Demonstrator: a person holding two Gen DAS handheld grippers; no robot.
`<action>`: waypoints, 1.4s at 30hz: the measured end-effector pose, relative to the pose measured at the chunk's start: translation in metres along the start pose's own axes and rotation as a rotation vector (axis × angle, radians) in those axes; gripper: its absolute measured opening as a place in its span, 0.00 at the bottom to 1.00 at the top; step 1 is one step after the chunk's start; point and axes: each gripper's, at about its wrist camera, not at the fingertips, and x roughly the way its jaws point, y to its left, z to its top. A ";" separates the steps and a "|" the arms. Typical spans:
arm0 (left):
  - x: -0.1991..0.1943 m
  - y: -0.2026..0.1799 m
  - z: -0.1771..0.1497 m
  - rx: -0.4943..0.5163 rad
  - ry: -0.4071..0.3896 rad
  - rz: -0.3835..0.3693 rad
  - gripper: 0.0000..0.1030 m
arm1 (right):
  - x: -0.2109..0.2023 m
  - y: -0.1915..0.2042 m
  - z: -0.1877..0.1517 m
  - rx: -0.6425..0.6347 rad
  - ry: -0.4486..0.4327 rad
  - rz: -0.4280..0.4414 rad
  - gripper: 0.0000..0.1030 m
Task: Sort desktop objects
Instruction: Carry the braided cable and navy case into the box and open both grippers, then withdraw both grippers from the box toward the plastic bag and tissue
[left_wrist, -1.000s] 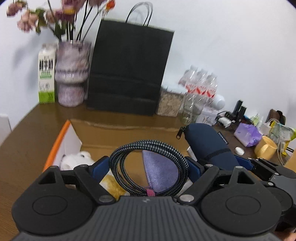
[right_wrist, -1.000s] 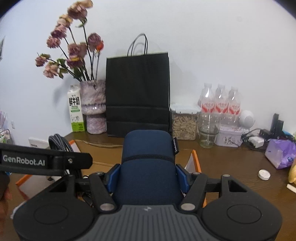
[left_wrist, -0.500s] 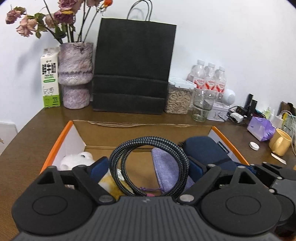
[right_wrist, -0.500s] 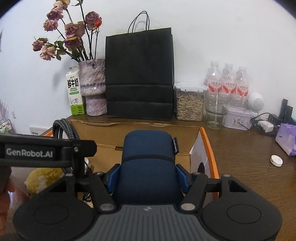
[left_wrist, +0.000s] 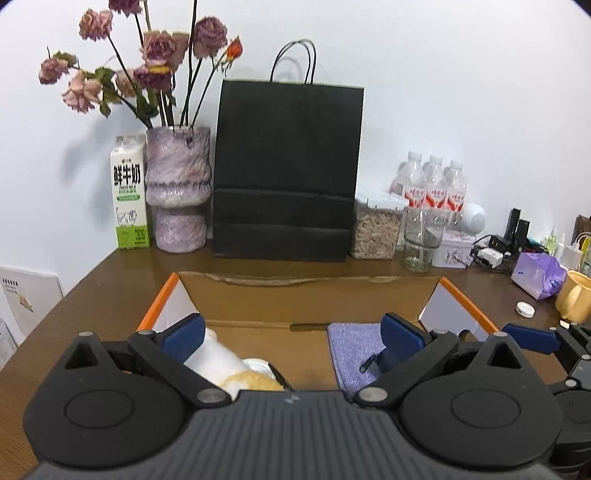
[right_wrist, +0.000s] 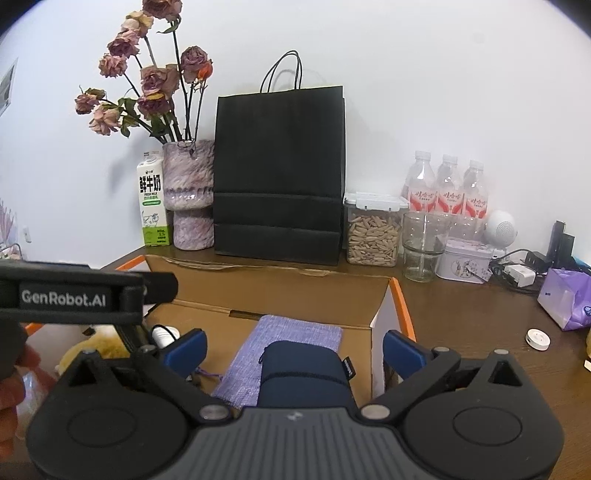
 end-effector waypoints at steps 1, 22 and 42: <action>-0.002 -0.001 0.000 0.003 -0.005 -0.002 1.00 | -0.001 0.000 0.000 0.001 -0.002 0.001 0.99; -0.021 0.000 0.001 0.034 -0.018 0.037 1.00 | -0.015 0.002 0.002 -0.009 -0.031 0.005 1.00; -0.072 0.016 0.004 0.041 -0.069 0.072 1.00 | -0.063 0.011 0.001 -0.026 -0.064 0.021 1.00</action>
